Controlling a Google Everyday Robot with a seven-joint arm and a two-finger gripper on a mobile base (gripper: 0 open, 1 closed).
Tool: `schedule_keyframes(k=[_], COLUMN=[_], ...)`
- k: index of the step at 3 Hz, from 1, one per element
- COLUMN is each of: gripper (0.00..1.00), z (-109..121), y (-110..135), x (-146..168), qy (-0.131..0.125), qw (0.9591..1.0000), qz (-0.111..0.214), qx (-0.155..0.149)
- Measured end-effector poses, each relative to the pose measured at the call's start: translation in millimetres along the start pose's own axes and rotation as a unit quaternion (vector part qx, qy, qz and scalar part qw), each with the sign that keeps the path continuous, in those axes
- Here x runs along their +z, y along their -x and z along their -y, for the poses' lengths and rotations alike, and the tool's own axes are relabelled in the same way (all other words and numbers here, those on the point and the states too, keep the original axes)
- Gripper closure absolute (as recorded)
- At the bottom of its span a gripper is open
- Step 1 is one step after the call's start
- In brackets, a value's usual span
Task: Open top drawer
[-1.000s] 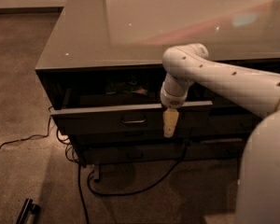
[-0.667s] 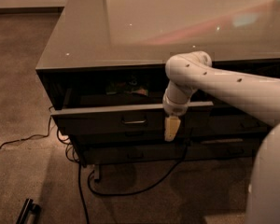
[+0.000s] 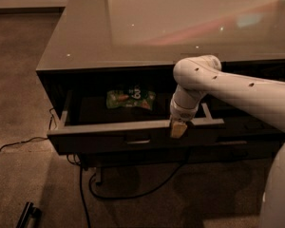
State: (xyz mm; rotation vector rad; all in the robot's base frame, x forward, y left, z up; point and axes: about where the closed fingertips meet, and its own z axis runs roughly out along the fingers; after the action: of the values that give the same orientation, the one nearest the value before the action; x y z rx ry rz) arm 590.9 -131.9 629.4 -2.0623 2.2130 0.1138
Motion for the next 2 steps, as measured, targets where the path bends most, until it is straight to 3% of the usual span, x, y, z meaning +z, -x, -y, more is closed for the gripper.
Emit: schedule_keyframes(k=[1,2], gripper=[0.88,0.86], z=[-12.8,-24.0], y=[-7.5,-16.2], x=[-3.0,-6.3], qy=[0.01,0.015], qw=[0.9987,0.997], qz=[0.05,0.076], qx=[0.002,0.006])
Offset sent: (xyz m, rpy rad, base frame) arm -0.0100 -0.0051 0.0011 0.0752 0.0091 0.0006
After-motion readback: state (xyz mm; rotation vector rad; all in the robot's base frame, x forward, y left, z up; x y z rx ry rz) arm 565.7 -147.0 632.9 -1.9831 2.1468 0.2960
